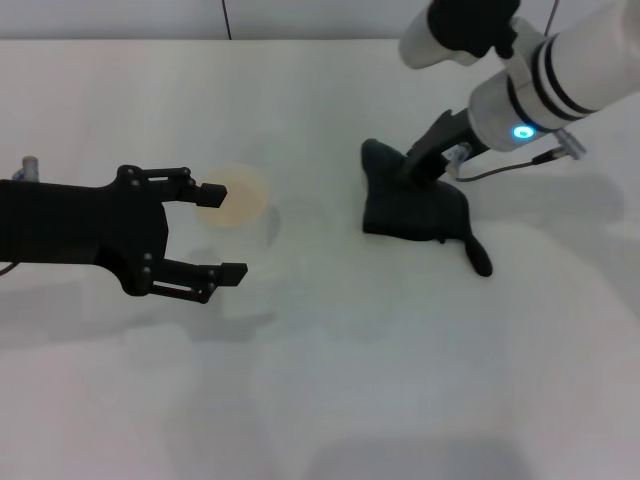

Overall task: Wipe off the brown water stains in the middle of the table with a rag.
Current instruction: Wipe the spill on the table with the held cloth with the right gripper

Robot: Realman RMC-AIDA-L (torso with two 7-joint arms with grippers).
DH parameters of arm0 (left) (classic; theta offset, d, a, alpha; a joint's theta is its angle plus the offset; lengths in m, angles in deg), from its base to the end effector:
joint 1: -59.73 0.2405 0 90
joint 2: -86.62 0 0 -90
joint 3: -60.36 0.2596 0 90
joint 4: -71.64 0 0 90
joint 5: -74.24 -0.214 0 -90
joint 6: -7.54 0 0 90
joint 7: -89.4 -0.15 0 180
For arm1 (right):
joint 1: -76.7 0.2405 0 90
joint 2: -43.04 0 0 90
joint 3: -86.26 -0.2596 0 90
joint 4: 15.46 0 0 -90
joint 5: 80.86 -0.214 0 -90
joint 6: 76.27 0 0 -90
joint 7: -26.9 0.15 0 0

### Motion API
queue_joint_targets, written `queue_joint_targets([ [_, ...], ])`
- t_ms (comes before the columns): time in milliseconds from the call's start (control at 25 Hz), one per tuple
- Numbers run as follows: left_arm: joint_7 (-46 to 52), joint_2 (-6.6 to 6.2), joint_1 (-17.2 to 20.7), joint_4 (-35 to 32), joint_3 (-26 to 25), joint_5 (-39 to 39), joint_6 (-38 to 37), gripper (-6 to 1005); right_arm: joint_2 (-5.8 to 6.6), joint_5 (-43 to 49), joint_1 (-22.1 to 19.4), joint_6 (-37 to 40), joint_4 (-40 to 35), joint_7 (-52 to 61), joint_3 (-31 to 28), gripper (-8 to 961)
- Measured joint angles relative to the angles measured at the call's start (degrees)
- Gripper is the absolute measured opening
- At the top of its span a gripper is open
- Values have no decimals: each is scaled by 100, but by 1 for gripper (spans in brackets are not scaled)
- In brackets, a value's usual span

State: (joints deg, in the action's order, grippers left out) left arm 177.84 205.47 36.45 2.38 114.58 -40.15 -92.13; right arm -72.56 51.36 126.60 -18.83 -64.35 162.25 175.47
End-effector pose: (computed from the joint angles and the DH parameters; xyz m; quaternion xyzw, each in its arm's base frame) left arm -0.2195 0.3170 0.0391 -0.9843 -0.0697 -0.1351 0.0902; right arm 0.1470 0.4346 -0.0654 -0.9521 0.2083 -0.0849 0.2072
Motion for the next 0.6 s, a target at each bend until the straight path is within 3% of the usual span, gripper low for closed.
queue_joint_targets([
  [360,-24,0,-1,32,0,5,29,889,-21,136,-179,30,68,0,-176,82],
  [600,-37,-10,-40,41,1,5,46,890,-57,-305,-230,192,-185,140,636,81],
])
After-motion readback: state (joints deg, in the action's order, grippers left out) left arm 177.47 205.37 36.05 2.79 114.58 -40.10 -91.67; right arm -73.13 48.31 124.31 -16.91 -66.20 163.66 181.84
